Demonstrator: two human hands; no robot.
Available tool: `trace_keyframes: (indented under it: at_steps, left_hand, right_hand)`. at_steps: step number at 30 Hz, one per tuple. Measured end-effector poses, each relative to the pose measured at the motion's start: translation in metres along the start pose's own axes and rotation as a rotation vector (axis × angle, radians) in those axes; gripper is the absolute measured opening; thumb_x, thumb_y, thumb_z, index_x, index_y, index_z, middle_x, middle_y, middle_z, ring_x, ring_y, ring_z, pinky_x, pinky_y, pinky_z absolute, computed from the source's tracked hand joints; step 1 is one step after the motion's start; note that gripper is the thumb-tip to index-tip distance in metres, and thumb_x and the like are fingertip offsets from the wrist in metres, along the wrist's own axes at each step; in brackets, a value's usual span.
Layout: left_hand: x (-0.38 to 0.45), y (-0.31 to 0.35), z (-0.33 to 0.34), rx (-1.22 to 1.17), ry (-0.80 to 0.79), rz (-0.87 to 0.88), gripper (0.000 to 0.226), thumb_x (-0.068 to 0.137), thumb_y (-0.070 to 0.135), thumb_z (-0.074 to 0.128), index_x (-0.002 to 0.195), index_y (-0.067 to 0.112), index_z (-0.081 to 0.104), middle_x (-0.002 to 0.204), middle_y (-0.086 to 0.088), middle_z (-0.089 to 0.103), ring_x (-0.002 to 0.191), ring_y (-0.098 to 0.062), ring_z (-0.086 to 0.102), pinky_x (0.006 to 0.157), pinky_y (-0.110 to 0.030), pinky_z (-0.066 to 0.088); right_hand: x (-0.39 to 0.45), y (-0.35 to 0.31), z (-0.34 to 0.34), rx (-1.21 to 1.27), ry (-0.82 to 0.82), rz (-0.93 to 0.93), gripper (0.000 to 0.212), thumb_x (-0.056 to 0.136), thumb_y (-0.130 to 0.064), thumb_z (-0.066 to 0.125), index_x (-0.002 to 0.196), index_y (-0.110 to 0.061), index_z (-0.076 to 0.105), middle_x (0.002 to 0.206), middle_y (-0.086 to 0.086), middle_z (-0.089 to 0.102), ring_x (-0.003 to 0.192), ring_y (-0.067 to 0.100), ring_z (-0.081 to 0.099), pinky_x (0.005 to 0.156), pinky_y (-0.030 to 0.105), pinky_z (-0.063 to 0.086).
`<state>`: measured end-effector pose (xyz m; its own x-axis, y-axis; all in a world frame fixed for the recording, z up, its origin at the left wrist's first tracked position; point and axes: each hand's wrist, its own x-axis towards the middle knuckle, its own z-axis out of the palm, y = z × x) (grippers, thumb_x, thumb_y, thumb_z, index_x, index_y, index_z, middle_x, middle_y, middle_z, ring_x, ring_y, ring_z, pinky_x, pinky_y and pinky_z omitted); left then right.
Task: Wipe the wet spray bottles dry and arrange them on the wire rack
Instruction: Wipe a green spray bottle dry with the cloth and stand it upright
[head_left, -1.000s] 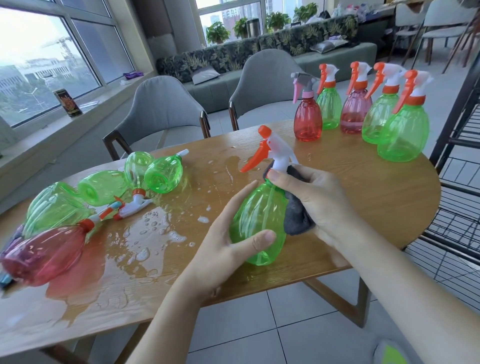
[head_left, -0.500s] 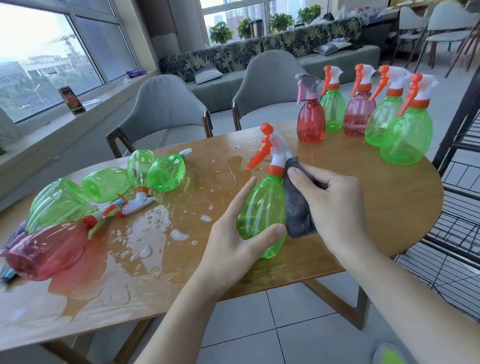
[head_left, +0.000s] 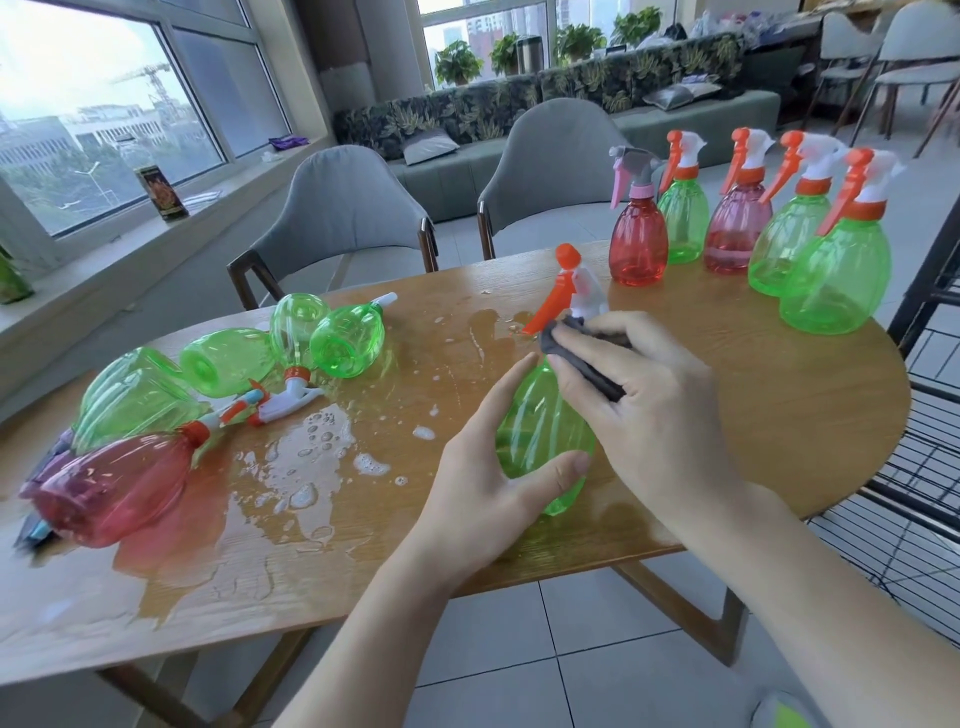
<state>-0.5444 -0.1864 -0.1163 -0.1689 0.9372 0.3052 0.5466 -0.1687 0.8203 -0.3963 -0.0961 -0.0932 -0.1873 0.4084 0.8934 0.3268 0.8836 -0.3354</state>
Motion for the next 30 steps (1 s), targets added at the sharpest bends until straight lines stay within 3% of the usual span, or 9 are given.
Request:
trace_keyframes:
  at_steps: [5, 9, 11, 13, 15, 20, 23, 25, 30]
  left_hand:
    - [0.0, -0.002, -0.001, -0.006, -0.003, -0.009, 0.081, 0.091, 0.033, 0.085, 0.155, 0.05, 0.037, 0.14, 0.046, 0.052, 0.136, 0.025, 0.04, 0.101, 0.003, 0.031]
    - [-0.001, 0.001, -0.003, -0.072, -0.015, -0.047, 0.074, 0.09, 0.033, 0.083, 0.148, 0.053, 0.042, 0.128, 0.057, 0.052, 0.128, 0.029, 0.044, 0.095, 0.005, 0.035]
    - [-0.001, 0.001, -0.005, -0.098, 0.0, -0.046, 0.075, 0.088, 0.041, 0.087, 0.149, 0.054, 0.046, 0.139, 0.046, 0.055, 0.133, 0.02, 0.047, 0.104, -0.006, 0.041]
    - [-0.002, 0.0, -0.007, -0.125, 0.014, -0.064, 0.077, 0.084, 0.05, 0.085, 0.15, 0.057, 0.047, 0.147, 0.034, 0.056, 0.139, 0.009, 0.05, 0.114, -0.027, 0.044]
    - [-0.003, 0.001, -0.009, -0.13, 0.014, -0.073, 0.077, 0.081, 0.052, 0.081, 0.149, 0.058, 0.047, 0.147, 0.032, 0.056, 0.138, 0.008, 0.05, 0.115, -0.034, 0.044]
    - [-0.002, 0.003, -0.007, -0.13, 0.005, -0.06, 0.076, 0.079, 0.05, 0.08, 0.148, 0.058, 0.048, 0.14, 0.039, 0.057, 0.13, 0.014, 0.054, 0.102, -0.017, 0.046]
    - [-0.002, 0.006, -0.003, -0.139, -0.033, -0.05, 0.072, 0.082, 0.044, 0.079, 0.147, 0.054, 0.05, 0.135, 0.037, 0.061, 0.126, 0.011, 0.059, 0.096, -0.015, 0.05]
    - [-0.004, 0.008, -0.001, -0.117, -0.052, -0.027, 0.071, 0.085, 0.039, 0.08, 0.148, 0.048, 0.051, 0.133, 0.035, 0.064, 0.124, 0.009, 0.061, 0.095, -0.012, 0.051]
    - [-0.007, 0.013, 0.001, -0.039, -0.075, 0.028, 0.071, 0.092, 0.029, 0.083, 0.153, 0.04, 0.047, 0.134, 0.036, 0.063, 0.126, 0.009, 0.061, 0.096, -0.006, 0.045]
  right_hand:
    - [0.008, 0.004, -0.003, 0.045, -0.167, 0.021, 0.024, 0.093, -0.008, 0.075, 0.116, -0.007, 0.078, 0.105, 0.007, 0.064, 0.094, 0.006, 0.055, 0.091, 0.004, 0.039]
    - [0.009, 0.014, -0.018, 0.113, -0.218, -0.034, 0.026, 0.089, -0.004, 0.078, 0.114, -0.008, 0.079, 0.103, 0.007, 0.067, 0.094, 0.009, 0.061, 0.087, 0.008, 0.045]
    - [0.005, 0.024, -0.023, 0.082, -0.19, -0.028, 0.025, 0.088, -0.004, 0.079, 0.113, -0.008, 0.08, 0.103, 0.007, 0.068, 0.092, 0.009, 0.061, 0.085, 0.01, 0.047]
    - [0.0, 0.038, -0.025, 0.021, -0.187, 0.008, 0.025, 0.086, -0.002, 0.08, 0.11, -0.009, 0.081, 0.101, 0.007, 0.069, 0.09, 0.008, 0.061, 0.084, 0.008, 0.047]
    - [-0.004, 0.049, -0.028, -0.018, -0.186, 0.066, 0.027, 0.083, 0.0, 0.082, 0.108, -0.01, 0.081, 0.099, 0.007, 0.07, 0.087, 0.006, 0.059, 0.082, 0.006, 0.045]
    - [0.005, 0.04, -0.038, 0.02, -0.007, 0.065, 0.023, 0.09, -0.008, 0.076, 0.114, -0.007, 0.079, 0.105, 0.008, 0.071, 0.091, 0.008, 0.064, 0.084, 0.008, 0.045]
    - [0.015, 0.029, -0.036, 0.028, 0.046, 0.052, 0.033, 0.094, -0.009, 0.072, 0.127, -0.004, 0.07, 0.111, 0.007, 0.069, 0.1, 0.011, 0.063, 0.088, 0.015, 0.048]
    - [0.021, 0.026, -0.032, 0.025, 0.092, 0.08, 0.038, 0.096, -0.012, 0.072, 0.132, -0.002, 0.065, 0.114, 0.006, 0.068, 0.103, 0.006, 0.059, 0.09, 0.011, 0.047]
    - [0.031, 0.022, -0.026, 0.038, 0.227, 0.062, 0.026, 0.097, -0.007, 0.07, 0.122, 0.002, 0.069, 0.114, 0.003, 0.065, 0.108, 0.003, 0.056, 0.097, 0.008, 0.042]
